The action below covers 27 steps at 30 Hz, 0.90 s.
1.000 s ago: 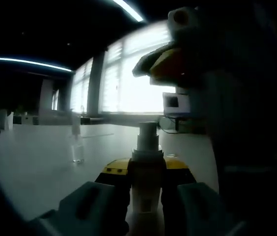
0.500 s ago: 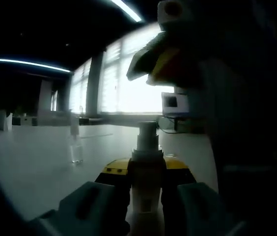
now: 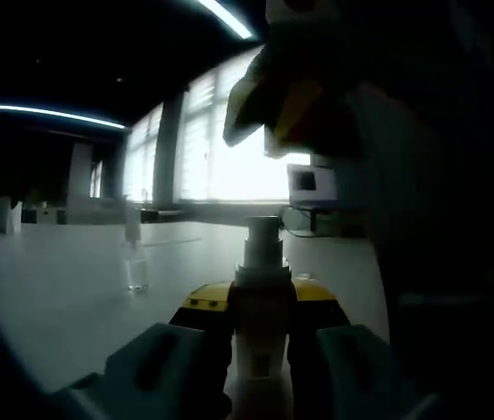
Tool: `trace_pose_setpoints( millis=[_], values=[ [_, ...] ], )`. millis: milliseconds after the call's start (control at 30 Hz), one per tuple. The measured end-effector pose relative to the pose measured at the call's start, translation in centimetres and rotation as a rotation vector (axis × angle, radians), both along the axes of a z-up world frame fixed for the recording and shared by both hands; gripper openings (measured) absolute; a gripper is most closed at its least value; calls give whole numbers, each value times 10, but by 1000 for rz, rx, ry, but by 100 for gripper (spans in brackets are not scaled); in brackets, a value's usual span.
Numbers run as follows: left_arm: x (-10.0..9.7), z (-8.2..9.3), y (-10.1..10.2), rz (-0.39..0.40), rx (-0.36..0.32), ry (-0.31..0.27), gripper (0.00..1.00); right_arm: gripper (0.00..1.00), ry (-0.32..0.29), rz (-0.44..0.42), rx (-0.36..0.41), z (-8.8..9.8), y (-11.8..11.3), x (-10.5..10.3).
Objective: Clamp pump bottle remove cover press pump head put on cover
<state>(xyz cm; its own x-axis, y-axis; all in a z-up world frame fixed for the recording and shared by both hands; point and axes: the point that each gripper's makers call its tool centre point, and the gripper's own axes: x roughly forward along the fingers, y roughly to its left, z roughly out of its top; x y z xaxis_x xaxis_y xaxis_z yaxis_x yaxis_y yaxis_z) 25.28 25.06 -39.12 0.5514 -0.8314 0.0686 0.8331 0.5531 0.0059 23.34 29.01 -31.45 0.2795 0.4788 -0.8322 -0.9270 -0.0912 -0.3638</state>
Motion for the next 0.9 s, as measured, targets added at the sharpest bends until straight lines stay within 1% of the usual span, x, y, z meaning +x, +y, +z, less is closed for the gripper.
trace_pose_setpoints(
  millis=[200, 267, 300, 400, 600, 800, 900],
  values=[
    [-1, 0, 0, -1, 2, -2, 14, 9, 36, 41, -67, -6, -2, -6],
    [-1, 0, 0, -2, 3, -5, 14, 9, 36, 101, -111, -10, -2, -10],
    [-1, 0, 0, -2, 3, -5, 14, 9, 40, 90, -112, -11, -1, -10],
    [-1, 0, 0, -2, 2, -4, 14, 9, 23, 110, -162, -14, -3, -7],
    [-2, 0, 0, -4, 1, 3, 14, 9, 32, 120, -175, -11, -1, -4],
    [-2, 0, -1, -4, 1, 3, 14, 7, 51, 129, -215, -16, 0, 0],
    [-2, 0, 0, -4, 1, 5, 14, 6, 61, 139, -233, -18, -2, -2]
  ],
)
